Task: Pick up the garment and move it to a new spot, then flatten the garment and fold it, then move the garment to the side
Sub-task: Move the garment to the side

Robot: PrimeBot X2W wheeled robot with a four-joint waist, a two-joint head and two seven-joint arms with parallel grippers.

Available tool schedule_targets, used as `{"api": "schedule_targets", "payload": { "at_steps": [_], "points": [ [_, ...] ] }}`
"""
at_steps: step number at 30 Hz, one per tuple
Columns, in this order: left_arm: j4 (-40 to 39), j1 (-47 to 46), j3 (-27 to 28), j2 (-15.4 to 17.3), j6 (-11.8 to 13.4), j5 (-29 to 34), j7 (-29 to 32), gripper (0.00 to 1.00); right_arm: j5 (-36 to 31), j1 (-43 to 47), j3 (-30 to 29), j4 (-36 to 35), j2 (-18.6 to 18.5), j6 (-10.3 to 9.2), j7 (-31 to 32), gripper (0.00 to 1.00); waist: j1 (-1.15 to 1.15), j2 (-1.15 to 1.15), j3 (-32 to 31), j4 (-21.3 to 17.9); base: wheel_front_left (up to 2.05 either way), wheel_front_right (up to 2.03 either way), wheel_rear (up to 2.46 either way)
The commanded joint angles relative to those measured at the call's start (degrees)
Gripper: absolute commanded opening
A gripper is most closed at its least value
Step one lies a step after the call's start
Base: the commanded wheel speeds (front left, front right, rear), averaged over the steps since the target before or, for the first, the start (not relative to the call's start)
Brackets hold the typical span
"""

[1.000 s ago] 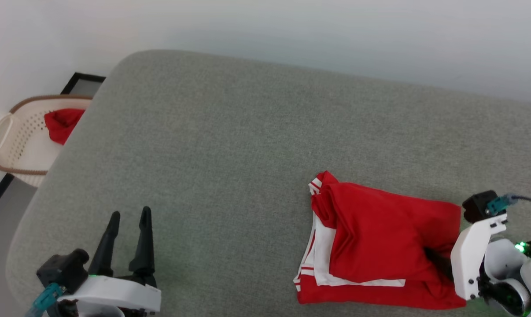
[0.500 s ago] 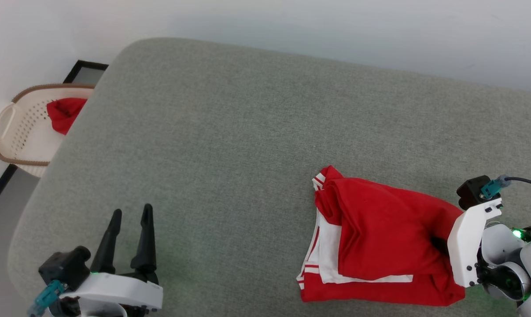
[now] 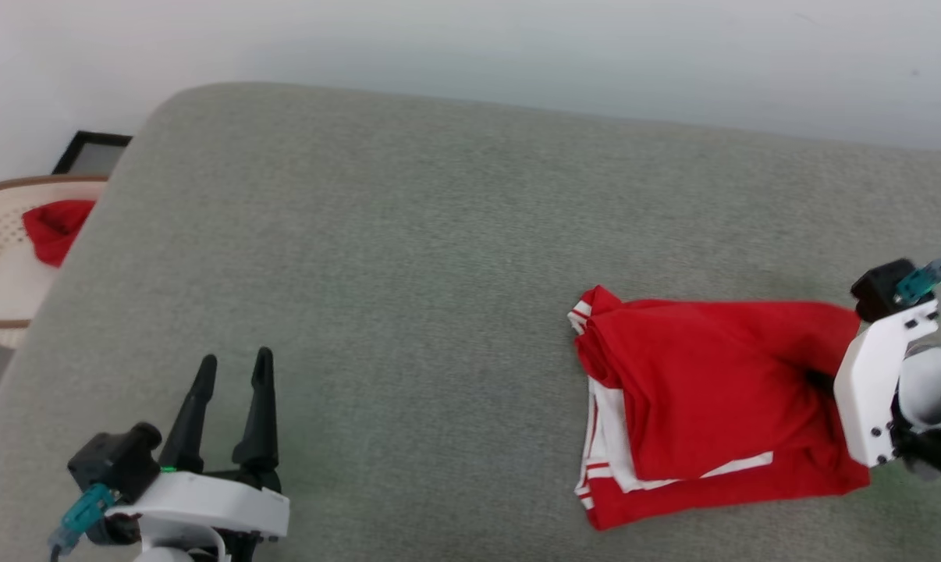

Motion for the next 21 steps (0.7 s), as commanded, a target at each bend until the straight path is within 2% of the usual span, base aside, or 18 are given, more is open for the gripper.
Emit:
{"api": "schedule_targets", "payload": {
  "at_steps": [1, 11, 21],
  "points": [
    [-0.2, -0.9, -0.4, 0.3, -0.2, 0.2, 0.0, 1.00, 0.0, -1.2, 0.1, -0.5, -0.9, -0.09, 0.1, 0.00, 0.00, 0.00, 0.6, -1.8, 0.00, 0.00, 0.00],
    [-0.8, -5.1, -2.7, 0.9, -0.2, 1.0, 0.0, 1.00, 0.9, -6.9, 1.6, -0.9, -5.6, -0.09, -1.0, 0.00, 0.00, 0.00, 4.6, -7.3, 0.00, 0.00, 0.00],
    [-1.4, -10.0, -4.6, 2.4, -0.2, 1.6, 0.0, 1.00, 1.4, -12.4, 3.9, 0.6, -10.6, -0.09, -5.8, 0.00, 0.00, 0.00, 10.3, -12.6, 0.00, 0.00, 0.00]
  ]
}}
